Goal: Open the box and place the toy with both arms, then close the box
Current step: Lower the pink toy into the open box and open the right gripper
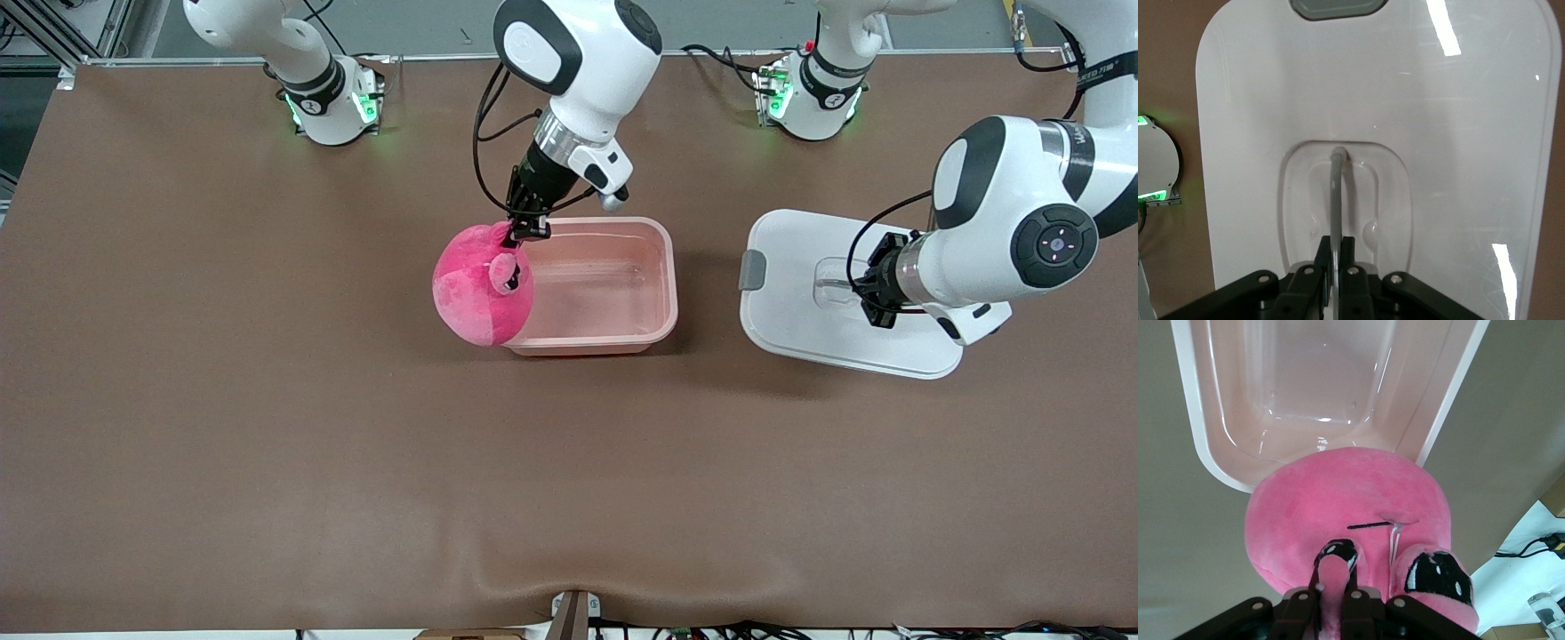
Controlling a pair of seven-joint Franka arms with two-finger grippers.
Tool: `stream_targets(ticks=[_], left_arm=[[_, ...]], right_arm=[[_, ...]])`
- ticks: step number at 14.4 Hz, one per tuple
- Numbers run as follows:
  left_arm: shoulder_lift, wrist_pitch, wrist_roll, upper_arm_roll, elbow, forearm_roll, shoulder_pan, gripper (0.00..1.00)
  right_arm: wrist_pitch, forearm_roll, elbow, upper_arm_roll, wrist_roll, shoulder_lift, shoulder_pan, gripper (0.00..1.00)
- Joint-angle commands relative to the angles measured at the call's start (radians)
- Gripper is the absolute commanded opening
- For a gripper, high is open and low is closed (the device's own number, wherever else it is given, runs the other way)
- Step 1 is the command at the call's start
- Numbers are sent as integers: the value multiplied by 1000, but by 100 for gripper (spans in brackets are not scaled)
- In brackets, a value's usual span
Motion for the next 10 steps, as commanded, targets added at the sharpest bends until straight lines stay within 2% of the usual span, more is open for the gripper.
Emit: stream_targets(ticks=[1,2,3,4,7,10], left_arm=[[-32,13,13,-6,-32,17,6,0],[-32,13,13,-6,-32,17,5,0],[-31,13,13,-6,-30,19,5,0],[-31,14,13,-6,-29,19,5,0],[-32,13,26,-6,-29,17,8,0],[-31,13,31,-6,-28,17,8,0]], right_arm=[[-21,6,36,-9,26,28,25,22],[-22,10,46,-9,52,28,25,83],[-21,11,56,-7,57,28,25,100],[-22,14,79,-6,58,27,27,100],[-50,140,195,-7,61,19,29,100],[-93,200,286,-2,60,8,19,100]])
